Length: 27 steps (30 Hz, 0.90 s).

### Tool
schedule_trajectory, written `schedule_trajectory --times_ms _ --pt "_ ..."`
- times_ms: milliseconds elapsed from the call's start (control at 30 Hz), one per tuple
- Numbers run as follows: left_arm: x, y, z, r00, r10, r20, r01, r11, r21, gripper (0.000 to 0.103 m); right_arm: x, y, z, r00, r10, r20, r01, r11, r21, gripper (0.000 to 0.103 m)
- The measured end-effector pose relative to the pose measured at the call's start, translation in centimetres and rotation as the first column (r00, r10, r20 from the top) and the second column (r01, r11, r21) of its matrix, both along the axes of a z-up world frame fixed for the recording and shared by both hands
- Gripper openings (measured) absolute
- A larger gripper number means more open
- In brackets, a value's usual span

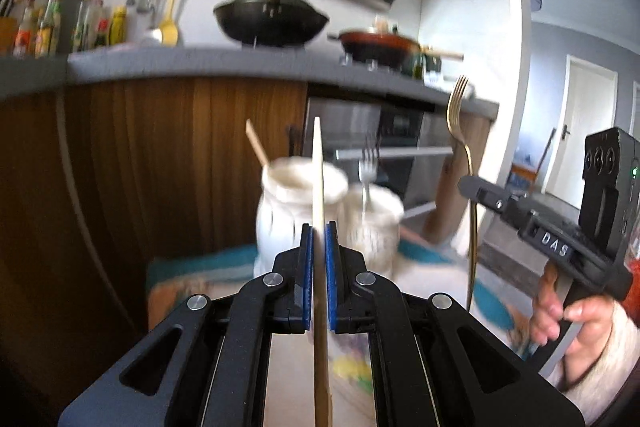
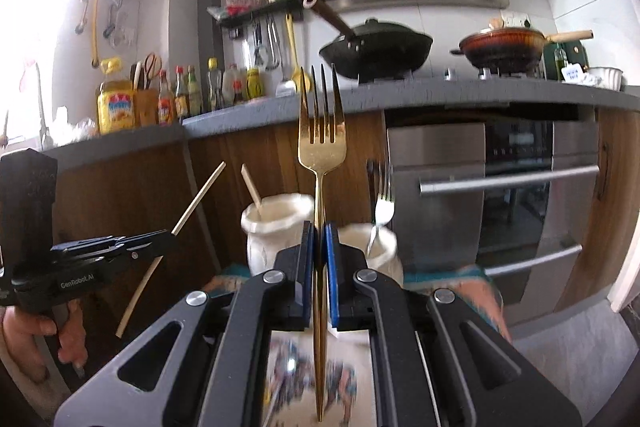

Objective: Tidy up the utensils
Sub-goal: 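Lift the chopstick and gold fork and carry both over the ceramic holder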

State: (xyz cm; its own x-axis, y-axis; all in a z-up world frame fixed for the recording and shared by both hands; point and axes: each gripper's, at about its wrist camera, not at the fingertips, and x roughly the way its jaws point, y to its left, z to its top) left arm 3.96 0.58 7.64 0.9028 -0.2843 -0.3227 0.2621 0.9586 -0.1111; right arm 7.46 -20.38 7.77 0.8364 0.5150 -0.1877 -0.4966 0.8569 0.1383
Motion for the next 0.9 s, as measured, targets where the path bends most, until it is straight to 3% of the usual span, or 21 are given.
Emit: schedule_trajectory --times_ms 233,467,667,900 --pt "5.3 -0.7 3.9 0.993 -0.012 0.116 0.017 0.999 -0.041 0.007 4.4 0.2 2.7 0.998 0.004 0.064 -0.009 0.997 0.071 0.006" --pt "10.8 -0.1 5.0 0.986 0.050 0.161 -0.032 0.994 -0.109 0.007 9.1 0.4 3.4 0.996 -0.060 0.069 0.051 0.992 0.115 0.006" --pt "13.9 -0.8 4.2 0.970 0.094 0.224 -0.063 0.988 -0.138 0.007 11.0 0.6 2.4 0.987 -0.134 0.087 0.119 0.981 0.154 0.006" --pt "14.2 -2.0 1.7 0.968 0.096 0.230 -0.081 0.994 -0.075 0.007 12.3 1.4 0.5 0.990 -0.125 0.059 0.119 0.988 0.101 0.006"
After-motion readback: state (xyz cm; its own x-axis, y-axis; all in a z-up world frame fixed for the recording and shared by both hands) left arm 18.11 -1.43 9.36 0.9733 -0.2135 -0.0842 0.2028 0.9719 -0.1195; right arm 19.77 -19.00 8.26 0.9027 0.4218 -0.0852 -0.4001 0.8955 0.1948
